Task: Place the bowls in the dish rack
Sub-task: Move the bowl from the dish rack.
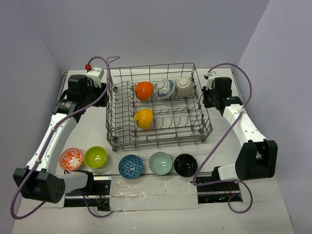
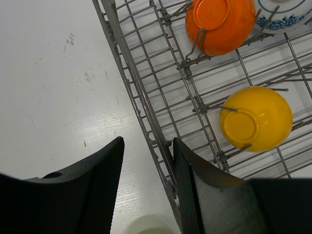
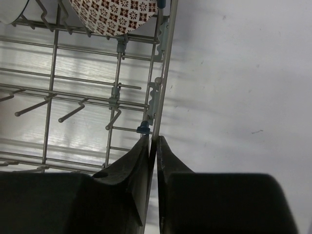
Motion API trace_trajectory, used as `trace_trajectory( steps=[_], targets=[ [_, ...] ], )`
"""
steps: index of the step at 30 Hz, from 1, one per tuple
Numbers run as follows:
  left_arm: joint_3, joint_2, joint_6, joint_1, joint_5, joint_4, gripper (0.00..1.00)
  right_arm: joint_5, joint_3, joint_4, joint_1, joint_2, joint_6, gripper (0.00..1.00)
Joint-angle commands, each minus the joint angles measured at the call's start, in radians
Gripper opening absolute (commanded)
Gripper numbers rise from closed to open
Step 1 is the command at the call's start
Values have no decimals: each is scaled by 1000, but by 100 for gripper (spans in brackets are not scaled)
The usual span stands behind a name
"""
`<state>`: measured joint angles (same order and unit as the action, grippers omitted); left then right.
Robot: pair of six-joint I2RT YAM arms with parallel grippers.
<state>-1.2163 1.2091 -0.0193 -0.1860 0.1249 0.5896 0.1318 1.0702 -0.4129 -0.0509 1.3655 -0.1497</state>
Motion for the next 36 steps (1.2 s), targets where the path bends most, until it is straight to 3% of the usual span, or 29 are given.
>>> trace_trajectory(
  steps=[1, 5, 10, 13, 16, 21, 36],
  targets=[
    [-28, 17, 9, -9, -11, 3, 51, -1, -6, 6, 11, 9, -11, 12],
    [-28, 26, 9, -15, -21, 6, 50, -4, -6, 5, 11, 18, -14, 0],
    [-34, 33, 9, -18, -15, 7, 46, -6, -7, 9, 11, 18, -17, 0],
    [-49, 44, 9, -23, -10, 18, 37, -3, -7, 6, 11, 21, -17, 0],
    [-55, 52, 9, -32, -11, 24, 19, -3, -7, 5, 11, 23, -17, 0],
    [-61, 61, 9, -38, -18, 26, 1, 2, -6, 0, 11, 24, -19, 0],
    [-97, 115, 42, -66, -96, 18, 0, 32, -9, -10, 11, 17, -17, 0]
  ],
)
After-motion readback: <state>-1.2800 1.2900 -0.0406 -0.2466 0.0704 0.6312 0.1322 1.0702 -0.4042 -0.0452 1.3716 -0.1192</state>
